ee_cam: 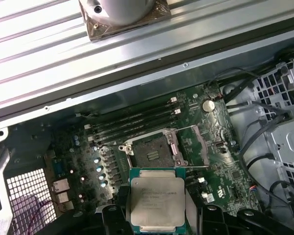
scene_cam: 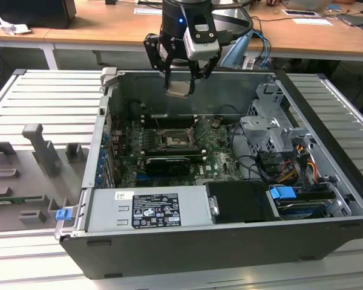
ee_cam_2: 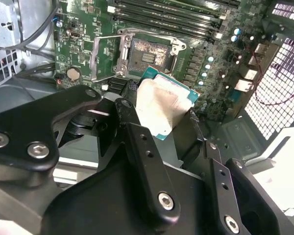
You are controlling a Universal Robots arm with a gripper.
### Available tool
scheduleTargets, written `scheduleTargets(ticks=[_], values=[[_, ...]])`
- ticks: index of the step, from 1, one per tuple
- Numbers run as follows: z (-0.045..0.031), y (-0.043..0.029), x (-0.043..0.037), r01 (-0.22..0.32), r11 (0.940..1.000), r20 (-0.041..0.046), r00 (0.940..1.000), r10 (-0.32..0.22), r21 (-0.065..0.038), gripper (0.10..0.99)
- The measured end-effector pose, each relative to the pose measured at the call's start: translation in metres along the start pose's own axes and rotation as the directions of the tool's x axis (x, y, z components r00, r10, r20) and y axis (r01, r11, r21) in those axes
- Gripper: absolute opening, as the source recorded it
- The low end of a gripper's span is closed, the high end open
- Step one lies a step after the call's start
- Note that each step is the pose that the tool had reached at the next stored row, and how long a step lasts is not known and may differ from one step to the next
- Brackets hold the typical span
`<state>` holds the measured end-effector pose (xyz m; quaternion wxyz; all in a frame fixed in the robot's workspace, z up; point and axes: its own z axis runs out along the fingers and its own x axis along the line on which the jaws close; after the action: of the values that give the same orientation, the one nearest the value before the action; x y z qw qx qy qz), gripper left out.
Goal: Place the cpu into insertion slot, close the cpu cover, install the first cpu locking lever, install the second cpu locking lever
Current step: 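Place the cpu into insertion slot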
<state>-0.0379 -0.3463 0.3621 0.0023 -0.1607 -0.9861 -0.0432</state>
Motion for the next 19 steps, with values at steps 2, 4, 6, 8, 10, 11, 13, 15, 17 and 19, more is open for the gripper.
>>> scheduleTargets(ticks=[2, 4, 6, 8, 10, 11, 13, 15, 17, 19], values=[[0.0001, 0.0000, 0.0000, -0.014, 0.9999, 0.0012, 0.9999, 0.014, 0.000, 0.533], [0.0003, 0.0000, 0.0000, -0.026, 0.9997, 0.0022, 0.9997, 0.026, -0.001, 0.533], [0.0011, -0.0001, 0.0000, -0.034, 0.9994, 0.0028, 0.9994, 0.034, -0.001, 0.533], [0.0017, -0.0001, 0.0000, -0.034, 0.9994, 0.0028, 0.9994, 0.034, -0.001, 0.533], [0.0020, -0.0002, 0.0000, -0.034, 0.9994, 0.0028, 0.9994, 0.034, 0.000, 0.533], [0.0022, -0.0002, 0.0000, -0.034, 0.9994, 0.0026, 0.9994, 0.034, -0.001, 0.533], [0.0024, -0.0002, 0.0000, -0.038, 0.9993, 0.0028, 0.9993, 0.038, -0.001, 0.533], [0.0025, -0.0002, -0.0001, -0.043, 0.9991, 0.0033, 0.9991, 0.043, -0.001, 0.533], [0.0025, -0.0002, 0.0000, -0.051, 0.9987, 0.0040, 0.9987, 0.051, -0.001, 0.533], [0.0027, -0.0002, 0.0000, -0.058, 0.9983, 0.0046, 0.9983, 0.058, -0.001, 0.533]])
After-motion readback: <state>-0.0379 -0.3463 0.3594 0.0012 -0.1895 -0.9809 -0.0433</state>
